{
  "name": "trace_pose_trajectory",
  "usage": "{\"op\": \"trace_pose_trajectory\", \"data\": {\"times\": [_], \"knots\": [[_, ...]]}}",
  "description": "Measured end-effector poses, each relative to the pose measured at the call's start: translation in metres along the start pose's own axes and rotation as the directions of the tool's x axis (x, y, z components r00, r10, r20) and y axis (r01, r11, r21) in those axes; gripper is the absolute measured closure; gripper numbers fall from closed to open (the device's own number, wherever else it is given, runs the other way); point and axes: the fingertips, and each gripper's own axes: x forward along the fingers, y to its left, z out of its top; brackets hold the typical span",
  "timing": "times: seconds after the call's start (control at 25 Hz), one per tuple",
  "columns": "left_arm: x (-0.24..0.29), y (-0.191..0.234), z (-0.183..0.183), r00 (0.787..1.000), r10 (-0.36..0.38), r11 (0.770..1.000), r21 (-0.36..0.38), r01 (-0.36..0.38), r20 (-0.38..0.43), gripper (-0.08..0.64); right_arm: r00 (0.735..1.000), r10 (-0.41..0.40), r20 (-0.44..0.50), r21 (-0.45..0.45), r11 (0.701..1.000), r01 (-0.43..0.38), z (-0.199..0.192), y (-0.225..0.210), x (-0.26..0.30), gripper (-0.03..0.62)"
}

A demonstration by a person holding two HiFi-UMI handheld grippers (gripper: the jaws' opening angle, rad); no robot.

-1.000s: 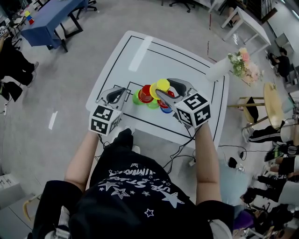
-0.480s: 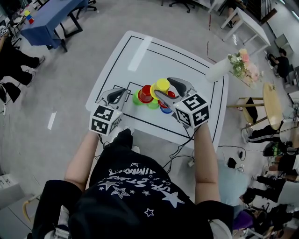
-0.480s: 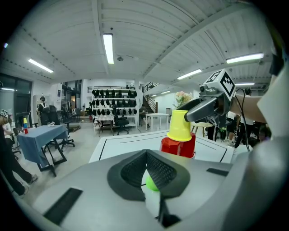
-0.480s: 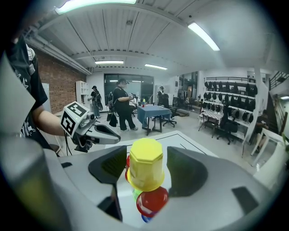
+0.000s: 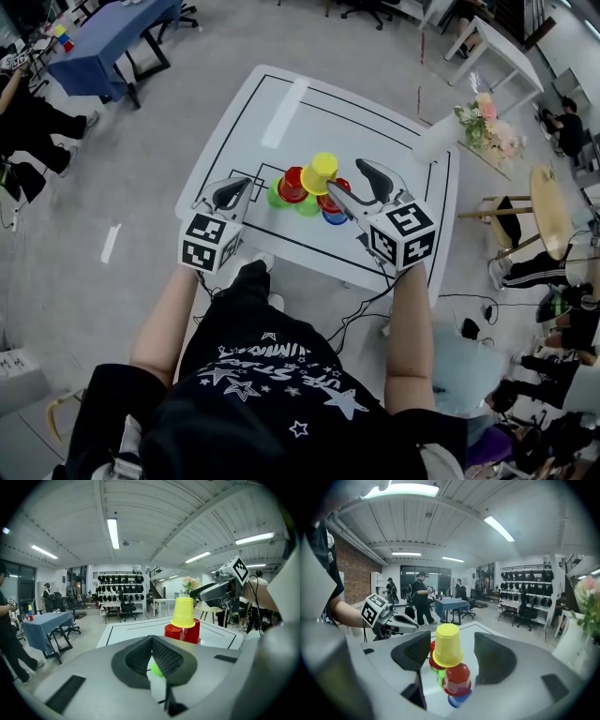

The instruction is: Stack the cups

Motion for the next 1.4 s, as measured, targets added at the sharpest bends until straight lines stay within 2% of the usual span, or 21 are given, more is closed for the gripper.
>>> {"op": "trace_pose_trajectory", "data": {"times": [0.24,0.44,0.56,0.88,1.04,1.2,1.4], "knots": [[-0.012,-0.009,-0.009,1.000,0.008,1.000,-0.009,-0.008,-0.008,0.549,0.998,-0.047,0.032,0.096,0.994,0.044,-0.030,-0.003,-0.020,0.302],[-0.009,-0.020,-0.021,1.000,-0.003,1.000,-0.013,0.002,-0.018,0.549,0.987,-0.139,0.077,0.078,0.988,0.133,-0.047,-0.009,-0.029,0.328],[-0.011,-0.023,-0.029,0.999,-0.013,1.000,-0.021,0.012,-0.030,0.549,0.976,-0.194,0.103,0.113,0.977,0.182,-0.054,-0.013,-0.031,0.365],[-0.047,-0.025,-0.056,0.998,-0.044,0.998,-0.050,0.041,-0.046,0.549,0.954,-0.288,0.079,0.169,0.947,0.271,-0.077,0.013,-0.039,0.391],[-0.072,-0.024,-0.063,0.998,-0.047,0.997,-0.056,0.045,-0.038,0.549,0.941,-0.332,0.067,0.181,0.931,0.316,-0.083,0.034,-0.048,0.442],[-0.099,-0.031,-0.066,0.998,-0.053,0.997,-0.052,0.052,-0.018,0.549,0.909,-0.410,0.073,0.228,0.894,0.385,-0.089,0.050,-0.067,0.587],[-0.138,-0.041,-0.076,0.998,-0.055,0.997,-0.057,0.054,-0.007,0.549,0.895,-0.443,0.045,0.305,0.860,0.410,-0.108,0.087,-0.088,0.588]]}}
